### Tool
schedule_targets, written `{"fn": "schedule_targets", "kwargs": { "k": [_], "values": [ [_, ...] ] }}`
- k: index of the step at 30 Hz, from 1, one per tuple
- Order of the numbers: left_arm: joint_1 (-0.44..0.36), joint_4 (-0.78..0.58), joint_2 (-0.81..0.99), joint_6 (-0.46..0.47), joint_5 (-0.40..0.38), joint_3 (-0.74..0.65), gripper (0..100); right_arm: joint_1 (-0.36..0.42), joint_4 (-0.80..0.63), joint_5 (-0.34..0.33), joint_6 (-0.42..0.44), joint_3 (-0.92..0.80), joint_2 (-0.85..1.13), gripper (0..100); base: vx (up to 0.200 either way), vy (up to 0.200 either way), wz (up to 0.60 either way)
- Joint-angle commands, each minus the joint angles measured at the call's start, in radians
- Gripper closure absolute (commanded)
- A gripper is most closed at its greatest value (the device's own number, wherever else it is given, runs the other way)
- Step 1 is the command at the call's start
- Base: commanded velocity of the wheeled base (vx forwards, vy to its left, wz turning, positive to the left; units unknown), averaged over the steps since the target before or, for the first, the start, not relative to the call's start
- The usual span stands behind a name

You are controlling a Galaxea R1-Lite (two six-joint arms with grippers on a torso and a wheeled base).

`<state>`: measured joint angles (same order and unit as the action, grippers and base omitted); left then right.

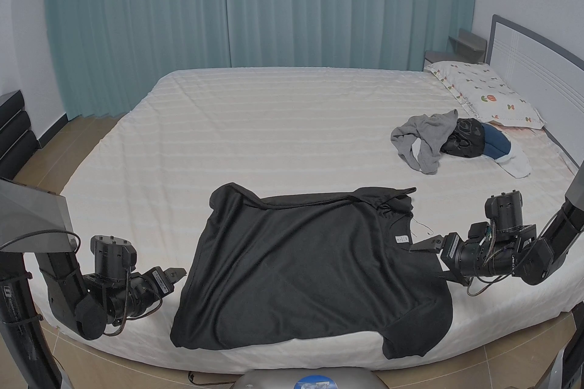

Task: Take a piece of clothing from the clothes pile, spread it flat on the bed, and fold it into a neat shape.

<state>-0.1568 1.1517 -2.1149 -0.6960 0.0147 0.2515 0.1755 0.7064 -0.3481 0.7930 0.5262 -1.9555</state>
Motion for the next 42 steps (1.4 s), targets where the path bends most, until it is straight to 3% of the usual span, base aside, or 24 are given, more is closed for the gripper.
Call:
{"fn": "schedule_targets", "kwargs": {
  "k": [1,11,25,34,42],
  "values": [
    [-0.001,0.000,-0.002,-0.010,0.001,0.014,0,0.001,0.001,0.000,0.000,-0.003,-0.002,0,0.000,0.000,0.00],
    [-0.001,0.000,-0.008,-0.080,0.002,0.051,0,0.001,0.001,-0.002,0.000,-0.003,-0.005,0,0.000,0.000,0.00],
    [-0.029,0.002,0.001,-0.080,0.016,0.049,0,0.010,0.001,0.000,0.000,-0.005,-0.005,0,0.000,-0.043,0.00],
    [-0.030,0.002,0.032,-0.082,0.018,0.049,0,0.022,0.001,0.001,0.000,-0.011,-0.003,0,0.200,0.000,0.00],
    [-0.030,-0.009,0.072,-0.080,0.018,0.094,0,0.024,0.002,0.001,0.000,-0.012,-0.003,0,0.000,0.000,0.00]
  ]
}}
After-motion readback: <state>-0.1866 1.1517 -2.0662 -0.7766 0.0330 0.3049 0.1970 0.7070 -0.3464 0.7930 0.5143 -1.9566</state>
